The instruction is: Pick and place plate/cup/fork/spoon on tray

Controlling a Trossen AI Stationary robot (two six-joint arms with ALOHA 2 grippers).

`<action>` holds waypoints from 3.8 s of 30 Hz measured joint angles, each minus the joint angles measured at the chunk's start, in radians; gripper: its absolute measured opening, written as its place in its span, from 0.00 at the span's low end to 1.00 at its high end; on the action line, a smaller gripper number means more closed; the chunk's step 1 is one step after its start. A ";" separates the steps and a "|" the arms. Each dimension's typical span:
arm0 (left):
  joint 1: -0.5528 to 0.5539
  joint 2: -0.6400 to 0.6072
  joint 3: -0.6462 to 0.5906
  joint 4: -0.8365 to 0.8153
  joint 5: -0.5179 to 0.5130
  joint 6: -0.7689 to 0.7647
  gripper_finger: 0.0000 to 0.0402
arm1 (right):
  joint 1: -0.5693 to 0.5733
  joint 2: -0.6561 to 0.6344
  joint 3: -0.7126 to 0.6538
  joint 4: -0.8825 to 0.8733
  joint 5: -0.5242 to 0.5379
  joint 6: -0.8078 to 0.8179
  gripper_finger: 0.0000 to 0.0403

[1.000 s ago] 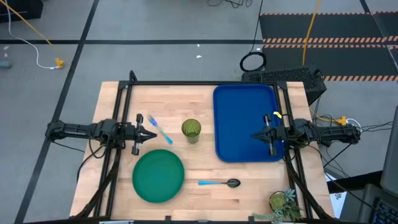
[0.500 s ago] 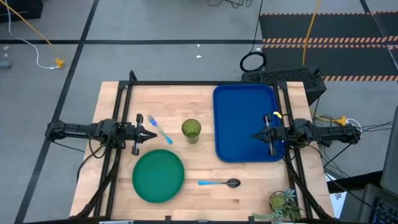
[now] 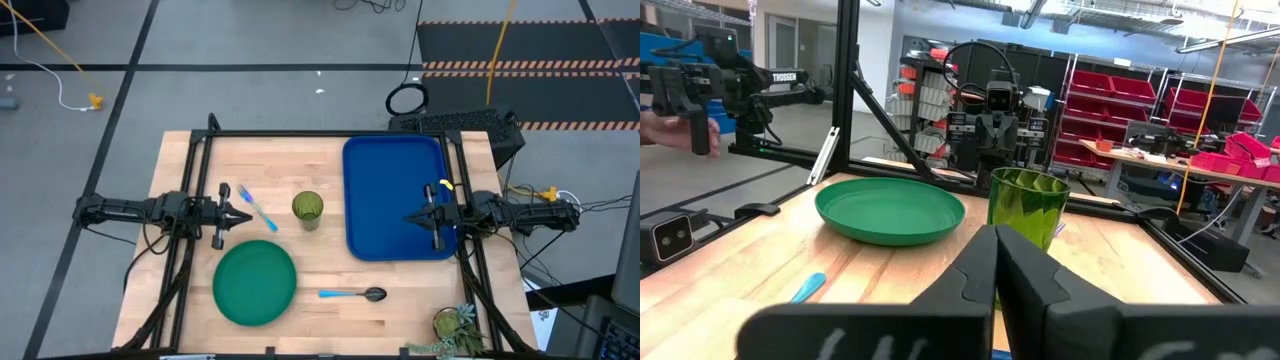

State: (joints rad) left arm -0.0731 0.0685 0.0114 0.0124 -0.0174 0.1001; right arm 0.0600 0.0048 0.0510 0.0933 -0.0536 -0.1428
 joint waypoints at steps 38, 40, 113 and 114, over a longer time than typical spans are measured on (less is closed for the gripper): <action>0.000 0.003 -0.001 0.485 -0.019 0.004 0.06 | 0.000 0.000 0.000 0.000 0.000 0.000 0.00; 0.000 0.004 0.010 0.510 -0.019 0.017 0.06 | 0.000 0.000 0.000 0.000 0.000 0.000 0.00; -0.056 1.334 1.318 -0.581 -0.082 0.152 0.06 | 0.001 0.779 0.829 -0.396 0.158 0.259 0.00; -0.063 1.342 1.318 -0.590 -0.082 0.150 0.06 | 0.001 0.803 0.828 -0.407 0.158 0.263 0.00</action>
State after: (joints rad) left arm -0.1364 1.4109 1.3293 -0.5781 -0.0998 0.2505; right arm 0.0608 0.8080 0.8795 -0.3142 0.1043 0.1199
